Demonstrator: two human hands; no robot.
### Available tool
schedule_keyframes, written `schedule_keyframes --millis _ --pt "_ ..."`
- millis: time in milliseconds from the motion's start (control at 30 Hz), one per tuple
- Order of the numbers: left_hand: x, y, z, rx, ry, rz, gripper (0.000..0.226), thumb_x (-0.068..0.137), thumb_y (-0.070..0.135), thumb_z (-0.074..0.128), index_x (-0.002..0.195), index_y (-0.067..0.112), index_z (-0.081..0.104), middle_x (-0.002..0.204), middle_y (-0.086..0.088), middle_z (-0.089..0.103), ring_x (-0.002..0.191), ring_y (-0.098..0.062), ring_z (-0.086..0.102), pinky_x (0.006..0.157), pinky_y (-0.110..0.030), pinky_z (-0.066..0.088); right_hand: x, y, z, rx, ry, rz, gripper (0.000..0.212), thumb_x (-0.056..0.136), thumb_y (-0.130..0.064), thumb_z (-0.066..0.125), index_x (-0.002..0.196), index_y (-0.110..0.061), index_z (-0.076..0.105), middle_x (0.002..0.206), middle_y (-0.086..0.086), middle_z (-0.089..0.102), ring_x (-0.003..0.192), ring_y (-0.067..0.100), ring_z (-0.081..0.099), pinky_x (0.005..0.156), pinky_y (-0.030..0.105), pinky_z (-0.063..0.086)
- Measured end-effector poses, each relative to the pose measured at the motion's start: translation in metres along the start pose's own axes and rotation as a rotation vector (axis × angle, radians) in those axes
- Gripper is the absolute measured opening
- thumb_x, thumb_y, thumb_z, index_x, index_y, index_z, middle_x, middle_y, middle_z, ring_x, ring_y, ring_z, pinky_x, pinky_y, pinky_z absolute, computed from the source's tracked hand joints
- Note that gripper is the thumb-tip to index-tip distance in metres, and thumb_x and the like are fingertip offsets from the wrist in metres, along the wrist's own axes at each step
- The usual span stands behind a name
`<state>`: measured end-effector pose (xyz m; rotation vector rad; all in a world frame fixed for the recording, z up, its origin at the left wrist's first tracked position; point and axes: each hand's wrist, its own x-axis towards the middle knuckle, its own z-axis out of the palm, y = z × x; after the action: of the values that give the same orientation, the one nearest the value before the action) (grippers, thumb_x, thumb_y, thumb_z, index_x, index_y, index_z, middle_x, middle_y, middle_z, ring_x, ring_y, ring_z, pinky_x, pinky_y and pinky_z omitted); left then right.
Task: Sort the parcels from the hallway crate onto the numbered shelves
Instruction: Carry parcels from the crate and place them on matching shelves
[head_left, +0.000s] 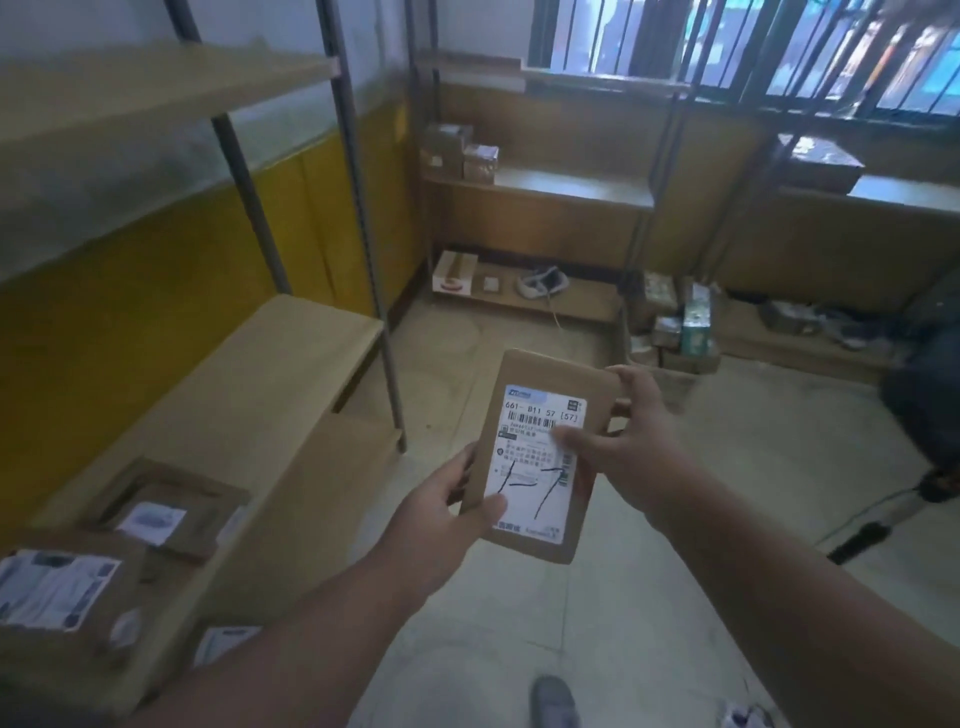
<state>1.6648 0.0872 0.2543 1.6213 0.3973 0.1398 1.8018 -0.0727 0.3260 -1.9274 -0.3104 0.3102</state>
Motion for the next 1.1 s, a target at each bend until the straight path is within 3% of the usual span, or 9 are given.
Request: schedule_keyframes --millis 100,200,400,500,567,767,867,1000,1100 --pt "0.042 0.002 0.017 -0.055 0.13 -0.066 0.054 0.093 0.016 0.069 0.141 0.037 0.054 0.118 0.015 0.072 0.115 -0.01 0.065 0.099 -0.039 0.055 0.062 -0.002 -0.007 -0.037 -0.106 0.026 0.067 0.073 -0.016 0.087 0.121 -0.037 0.045 0.099 -0.007 0.062 0.062 0.004 0.069 0.05 0.022 0.055" --pt "0.065 0.007 0.011 -0.085 0.279 -0.094 0.049 0.088 0.02 0.074 0.131 0.04 0.063 0.117 0.014 0.073 0.114 -0.012 0.066 0.097 -0.043 0.056 0.113 -0.016 0.006 -0.047 -0.261 0.034 0.065 0.073 -0.016 0.087 0.118 -0.039 0.045 0.1 -0.004 0.063 0.068 0.012 0.074 0.06 0.035 0.062" --pt "0.067 -0.006 -0.051 -0.192 0.654 -0.188 0.064 0.064 0.042 0.084 0.126 0.035 0.067 0.116 0.008 0.074 0.111 -0.02 0.069 0.095 -0.051 0.056 0.175 -0.046 0.117 -0.086 -0.58 -0.028 0.063 0.071 -0.015 0.088 0.115 -0.037 0.049 0.101 -0.001 0.065 0.08 0.02 0.073 0.068 0.045 0.063" --pt "0.065 -0.02 -0.087 -0.219 0.783 -0.213 0.046 0.074 0.029 0.084 0.116 0.04 0.069 0.115 0.009 0.075 0.11 -0.02 0.069 0.094 -0.051 0.056 0.19 -0.05 0.182 -0.129 -0.702 -0.063 0.066 0.068 -0.018 0.09 0.117 -0.036 0.05 0.099 -0.002 0.066 0.085 0.022 0.072 0.07 0.048 0.063" --pt "0.069 -0.03 -0.112 -0.237 0.844 -0.22 0.05 0.077 0.021 0.082 0.121 0.039 0.067 0.114 0.009 0.075 0.109 -0.019 0.069 0.095 -0.05 0.056 0.201 -0.054 0.221 -0.154 -0.756 -0.091 0.07 0.067 -0.022 0.091 0.121 -0.036 0.049 0.1 -0.004 0.066 0.085 0.021 0.072 0.071 0.048 0.062" --pt "0.074 -0.037 -0.153 -0.278 0.985 -0.287 0.059 0.067 0.033 0.082 0.121 0.049 0.066 0.112 0.009 0.075 0.106 -0.016 0.069 0.093 -0.048 0.057 0.226 -0.073 0.307 -0.278 -0.945 -0.16 0.078 0.063 -0.032 0.092 0.124 -0.043 0.045 0.1 -0.006 0.068 0.08 0.02 0.074 0.07 0.047 0.062" --pt "0.083 -0.044 -0.173 -0.291 1.06 -0.351 0.062 0.074 0.019 0.085 0.128 0.041 0.064 0.111 0.011 0.074 0.104 -0.013 0.068 0.092 -0.044 0.058 0.241 -0.079 0.354 -0.308 -1.063 -0.181 0.084 0.052 -0.043 0.091 0.121 -0.044 0.045 0.099 -0.001 0.069 0.08 0.024 0.074 0.069 0.049 0.062" --pt "0.108 -0.057 -0.193 -0.34 1.176 -0.421 0.056 0.081 0.008 0.079 0.125 0.038 0.064 0.109 0.009 0.075 0.101 -0.011 0.07 0.089 -0.037 0.059 0.264 -0.087 0.414 -0.369 -1.249 -0.235 0.071 0.074 -0.018 0.087 0.131 -0.027 0.045 0.097 0.004 0.067 0.081 0.023 0.072 0.07 0.046 0.063" --pt "0.138 -0.071 -0.204 -0.356 1.308 -0.476 0.047 0.083 0.01 0.077 0.12 0.037 0.067 0.105 0.012 0.076 0.097 -0.009 0.072 0.087 -0.034 0.059 0.285 -0.088 0.462 -0.468 -1.371 -0.31 0.076 0.075 -0.022 0.086 0.136 -0.028 0.041 0.097 0.0 0.068 0.083 0.02 0.072 0.07 0.045 0.062"
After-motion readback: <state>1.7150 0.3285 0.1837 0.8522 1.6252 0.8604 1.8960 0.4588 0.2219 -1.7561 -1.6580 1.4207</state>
